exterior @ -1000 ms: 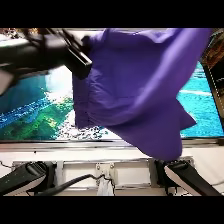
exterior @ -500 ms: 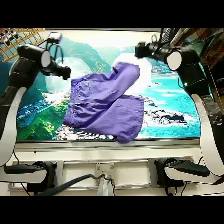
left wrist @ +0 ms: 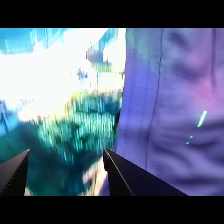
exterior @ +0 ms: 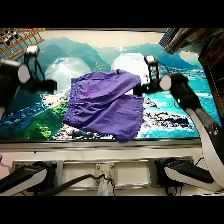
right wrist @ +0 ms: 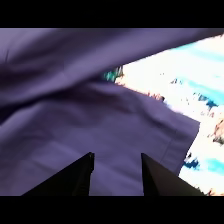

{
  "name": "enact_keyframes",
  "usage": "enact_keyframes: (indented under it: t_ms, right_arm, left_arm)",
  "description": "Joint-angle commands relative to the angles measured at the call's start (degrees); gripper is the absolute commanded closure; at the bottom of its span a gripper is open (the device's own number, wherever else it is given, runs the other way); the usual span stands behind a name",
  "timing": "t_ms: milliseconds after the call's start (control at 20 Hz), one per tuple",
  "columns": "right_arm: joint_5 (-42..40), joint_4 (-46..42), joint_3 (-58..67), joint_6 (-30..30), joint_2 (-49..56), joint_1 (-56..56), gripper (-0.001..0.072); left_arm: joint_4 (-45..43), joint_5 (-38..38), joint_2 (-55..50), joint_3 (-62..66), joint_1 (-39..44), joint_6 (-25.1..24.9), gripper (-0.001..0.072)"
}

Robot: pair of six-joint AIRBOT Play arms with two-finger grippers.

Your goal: Fold the clothes and pants, and hang the long-sleeved shirts on hangers.

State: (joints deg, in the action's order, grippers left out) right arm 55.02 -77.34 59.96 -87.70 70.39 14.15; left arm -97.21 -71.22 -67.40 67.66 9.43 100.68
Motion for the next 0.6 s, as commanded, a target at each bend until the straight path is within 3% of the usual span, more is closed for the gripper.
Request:
enact_keyframes:
  t_ms: [0, 100, 250, 350, 550]
  right_arm:
    - [-3.6, 5.6, -14.9, 0.1, -12.9, 0.0, 0.0368]
    - [-3.5, 7.5, -20.5, -0.4, -21.6, 0.1, 0.0368]
    - [-3.3, 7.9, -24.5, -3.3, -32.4, 0.0, 0.0368]
    - [-3.7, 8.1, -24.5, -4.8, -36.1, 0.0, 0.0368]
    - [-3.4, 10.0, -24.3, -6.4, -38.2, 0.0, 0.0367]
  left_arm:
    - [2.0, 0.0, 9.2, -14.1, -0.1, 1.3, 0.0246]
    - [5.0, 0.1, 13.4, -18.9, -0.2, 1.7, 0.0246]
    - [12.9, -0.9, 16.3, -22.9, 1.1, -3.3, 0.0247]
    - [13.1, -1.0, 15.3, -25.2, 3.0, -3.5, 0.0247]
    - [15.2, 3.1, 10.1, -29.0, 6.3, -9.6, 0.0234]
